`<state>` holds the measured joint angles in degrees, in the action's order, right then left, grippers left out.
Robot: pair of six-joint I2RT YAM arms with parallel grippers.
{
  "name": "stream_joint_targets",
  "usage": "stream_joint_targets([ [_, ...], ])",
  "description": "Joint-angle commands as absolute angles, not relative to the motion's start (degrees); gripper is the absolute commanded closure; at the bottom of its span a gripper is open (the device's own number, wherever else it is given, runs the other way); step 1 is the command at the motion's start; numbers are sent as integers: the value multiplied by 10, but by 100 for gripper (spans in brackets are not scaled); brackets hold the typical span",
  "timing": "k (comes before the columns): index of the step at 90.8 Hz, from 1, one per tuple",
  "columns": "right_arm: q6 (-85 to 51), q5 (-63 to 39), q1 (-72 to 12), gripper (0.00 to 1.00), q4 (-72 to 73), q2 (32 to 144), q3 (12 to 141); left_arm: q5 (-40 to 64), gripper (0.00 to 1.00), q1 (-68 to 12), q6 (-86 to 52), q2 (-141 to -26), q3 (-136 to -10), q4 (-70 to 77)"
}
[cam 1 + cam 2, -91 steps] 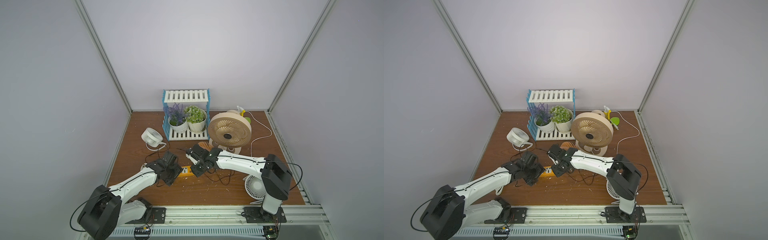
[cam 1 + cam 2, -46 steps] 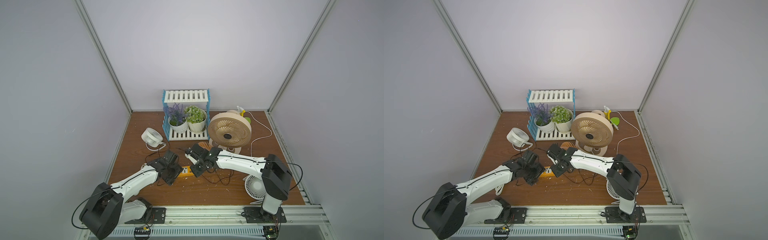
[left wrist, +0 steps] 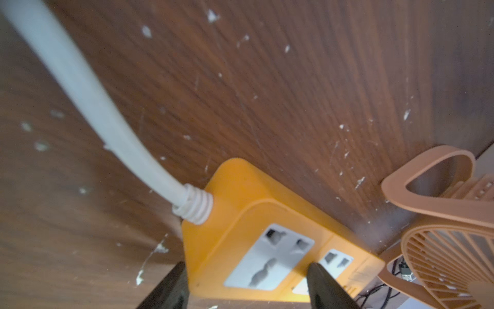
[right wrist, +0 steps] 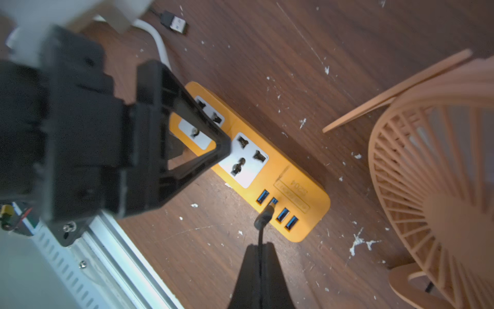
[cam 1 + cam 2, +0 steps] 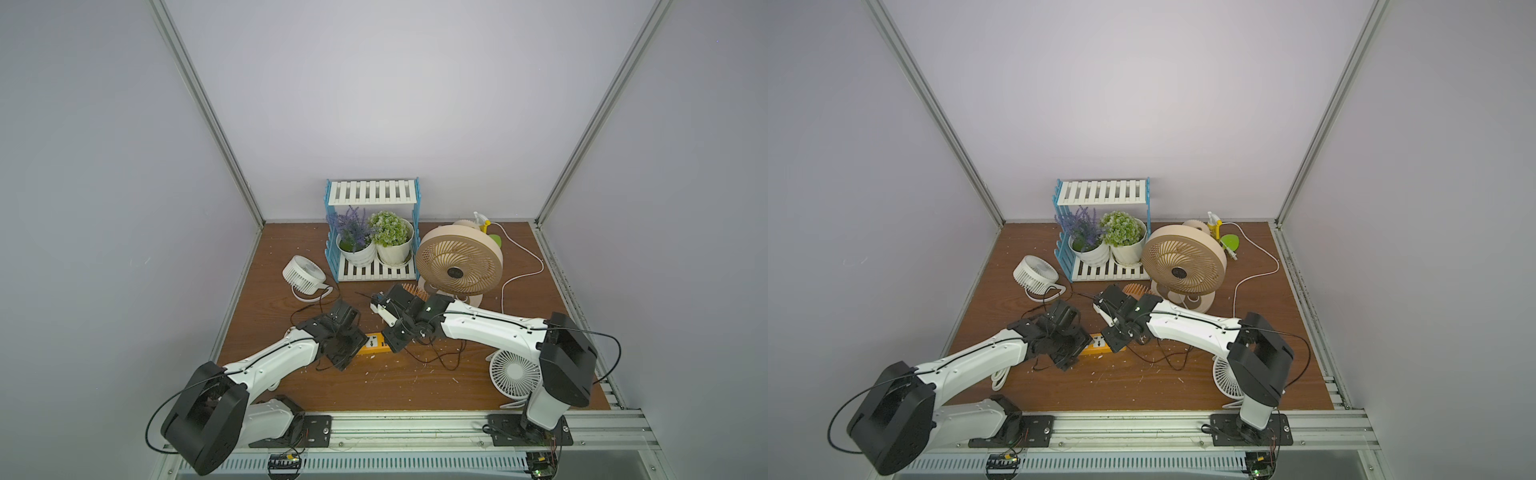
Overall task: Unplug the desk fan from the power strip
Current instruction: Remove the plug from the socket, then place the plug at the center of the board.
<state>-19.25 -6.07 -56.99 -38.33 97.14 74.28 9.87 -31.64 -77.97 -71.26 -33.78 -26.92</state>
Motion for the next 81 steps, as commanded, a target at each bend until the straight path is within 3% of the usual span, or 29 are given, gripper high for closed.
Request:
stream_joint_targets([
  [1, -185, -70, -570, 100, -367, 950, 744, 67, 29, -322, -777, -737, -321, -353],
  [30, -184, -66, -570, 100, -380, 926, 732, 65, 29, -323, -778, -734, -322, -353],
  [81, -188, -47, -570, 100, -464, 799, 582, 62, 29, -323, -784, -719, -321, -350],
])
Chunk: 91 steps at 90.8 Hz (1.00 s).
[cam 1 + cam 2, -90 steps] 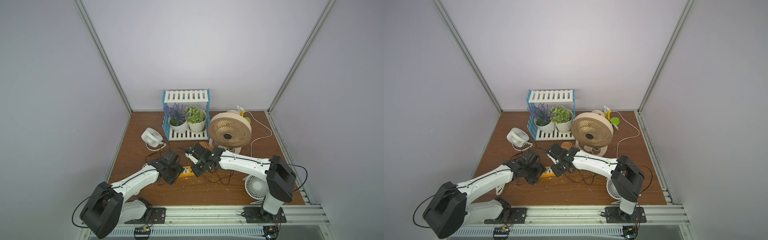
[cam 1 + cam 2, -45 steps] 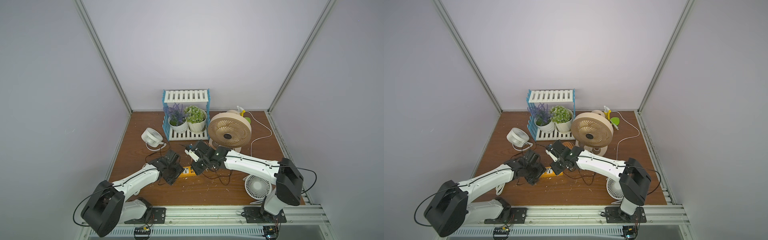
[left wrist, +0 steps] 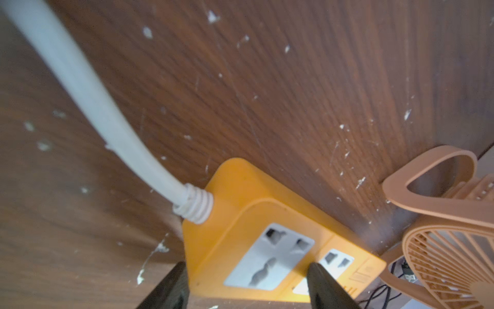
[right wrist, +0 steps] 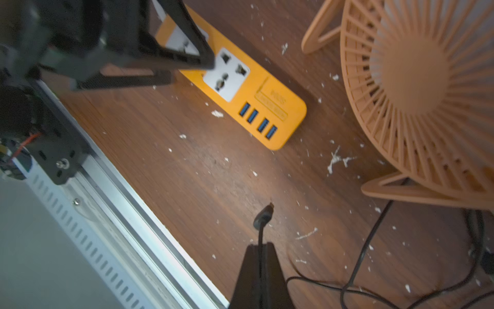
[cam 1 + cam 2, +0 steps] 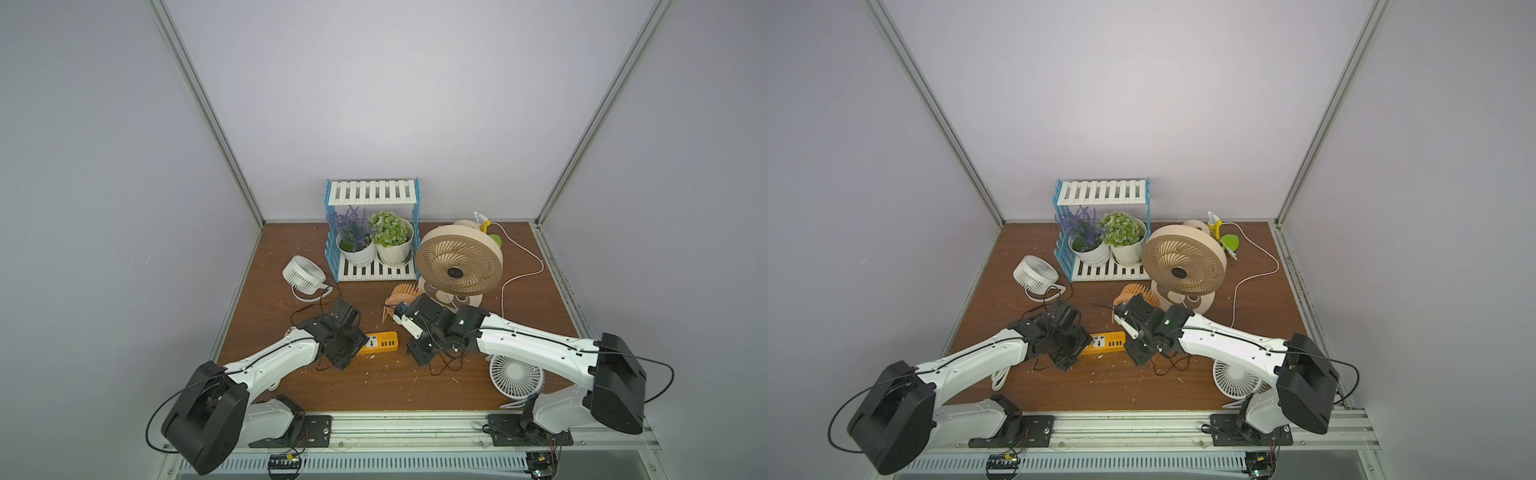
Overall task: Unplug the desk fan from the power strip
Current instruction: Place the plug at the center of the board.
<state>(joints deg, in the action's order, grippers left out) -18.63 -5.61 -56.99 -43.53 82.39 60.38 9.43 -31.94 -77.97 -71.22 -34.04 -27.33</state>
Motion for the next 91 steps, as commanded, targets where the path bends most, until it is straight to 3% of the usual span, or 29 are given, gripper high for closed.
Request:
stream_joint_targets([
  [1, -188, -47, -570, 100, -465, 797, 580, 62, 29, -323, -784, -719, -321, -349],
  [19, -183, -67, -570, 100, -473, 802, 562, 63, 29, -324, -786, -719, -315, -346],
  [47, -211, -62, -569, 98, -373, 831, 552, 59, 29, -323, -785, -714, -321, -347],
  [77, -201, -33, -565, 65, -369, 840, 580, 49, 27, -323, -786, -695, -320, -352],
  [91, -199, 4, -556, 60, -400, 792, 584, 41, 26, -324, -786, -686, -323, -354],
])
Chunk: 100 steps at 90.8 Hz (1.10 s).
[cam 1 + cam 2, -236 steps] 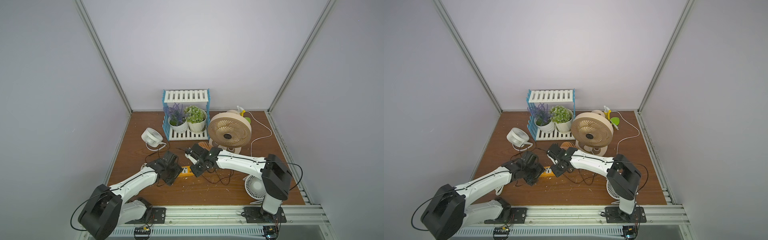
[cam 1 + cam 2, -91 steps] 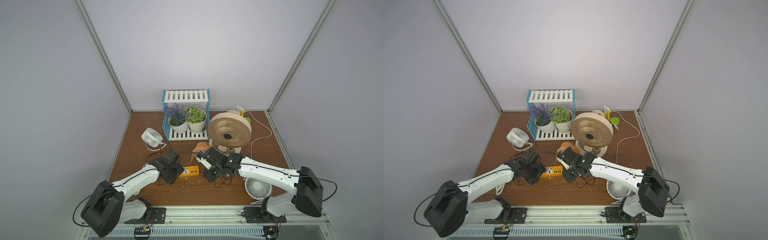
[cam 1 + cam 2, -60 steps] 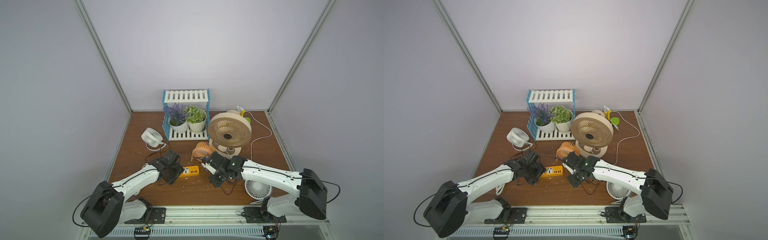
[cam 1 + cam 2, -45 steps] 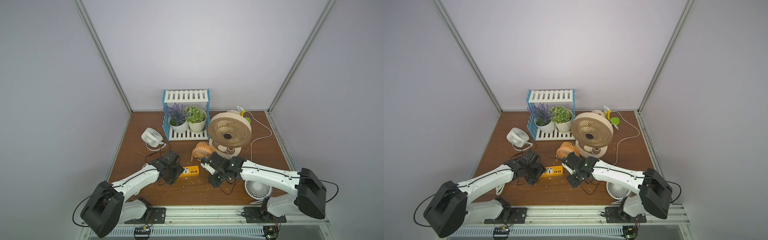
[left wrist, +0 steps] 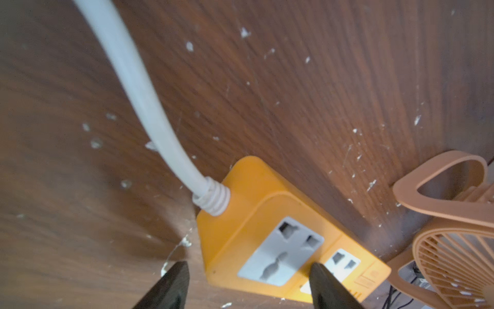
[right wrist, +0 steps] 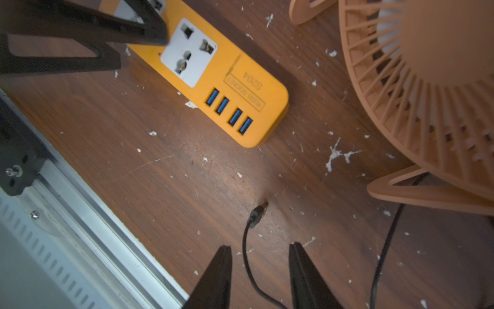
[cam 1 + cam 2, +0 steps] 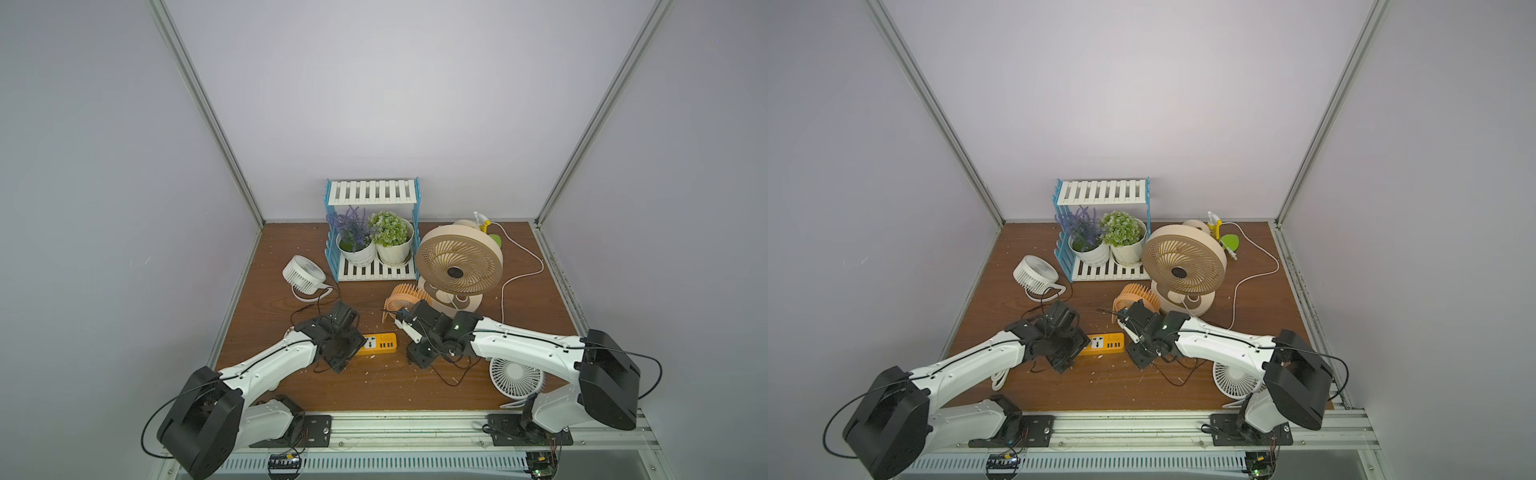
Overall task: Unplug the desk fan from the power strip
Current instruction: Place the plug at the center of the board, then reset both arms
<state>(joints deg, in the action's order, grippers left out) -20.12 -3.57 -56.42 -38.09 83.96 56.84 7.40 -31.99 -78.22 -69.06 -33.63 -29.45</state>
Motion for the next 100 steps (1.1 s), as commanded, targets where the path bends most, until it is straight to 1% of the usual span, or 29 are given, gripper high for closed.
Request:
stream_joint_targets([
  [1, -200, 8, -554, 60, -403, 787, 584, 40, 26, -324, -786, -685, -324, -354],
  [23, -251, 147, -519, 63, -444, 620, 567, 16, 25, -324, -765, -655, -343, -363],
  [38, -299, 203, -431, 67, -484, 526, 537, -19, 22, -324, -732, -631, -385, -384],
  [48, -298, 196, -360, 67, -494, 500, 521, -41, 19, -323, -714, -620, -416, -394],
  [64, -266, 150, -235, 67, -492, 518, 511, -76, 15, -320, -685, -600, -450, -404],
  [76, -242, 145, -124, 66, -439, 523, 493, -109, 11, -306, -649, -568, -450, -400],
  [84, -232, 131, -47, 63, -362, 524, 460, -109, 9, -272, -611, -539, -434, -377],
  [87, -231, 132, -24, 61, -331, 524, 446, -109, 8, -257, -594, -527, -427, -367],
  [100, -214, 128, 44, 37, -166, 539, 376, -110, 1, -176, -529, -495, -413, -330],
])
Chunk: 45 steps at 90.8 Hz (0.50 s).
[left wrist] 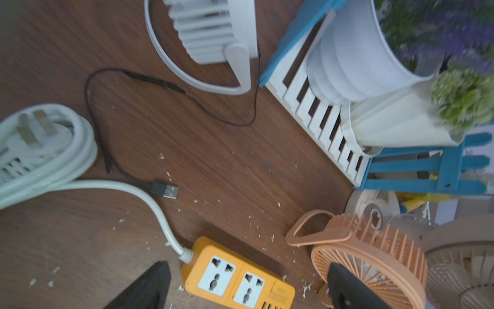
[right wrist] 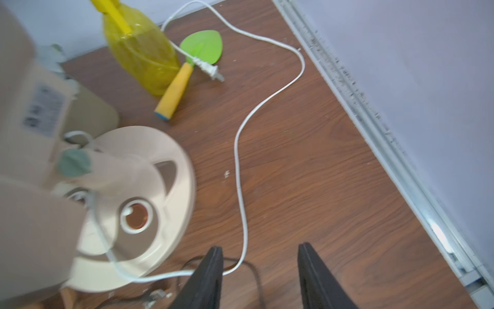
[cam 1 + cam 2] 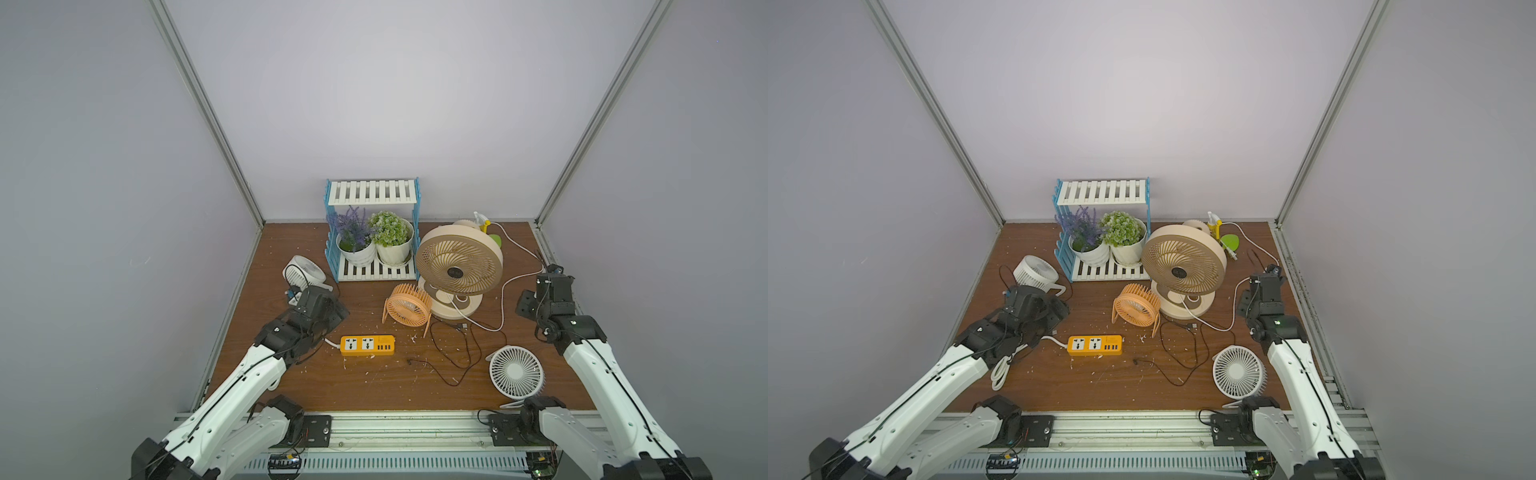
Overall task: Unplug the desk fan from the power strip
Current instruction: Reset both arms
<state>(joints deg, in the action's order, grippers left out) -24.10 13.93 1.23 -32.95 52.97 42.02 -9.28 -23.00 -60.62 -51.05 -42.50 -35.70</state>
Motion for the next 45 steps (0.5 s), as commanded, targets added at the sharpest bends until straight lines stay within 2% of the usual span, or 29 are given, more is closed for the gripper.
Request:
stream_joint_targets([
  [1, -210, 128, 47, 35, -152, 541, 371, -108, 1, -168, -524, -495, -414, -329],
  [6, -186, 135, 49, 28, -79, 553, 343, -101, 0, -132, -502, -498, -418, -324],
  [19, -111, 126, 49, 26, 129, 595, 259, -100, 1, -62, -440, -518, -435, -304],
  [34, -99, 131, 49, 23, 282, 682, 209, -125, 1, -41, -368, -544, -430, -247],
  [45, -93, 114, 49, 23, 344, 748, 217, -136, 1, -36, -338, -570, -423, -214],
])
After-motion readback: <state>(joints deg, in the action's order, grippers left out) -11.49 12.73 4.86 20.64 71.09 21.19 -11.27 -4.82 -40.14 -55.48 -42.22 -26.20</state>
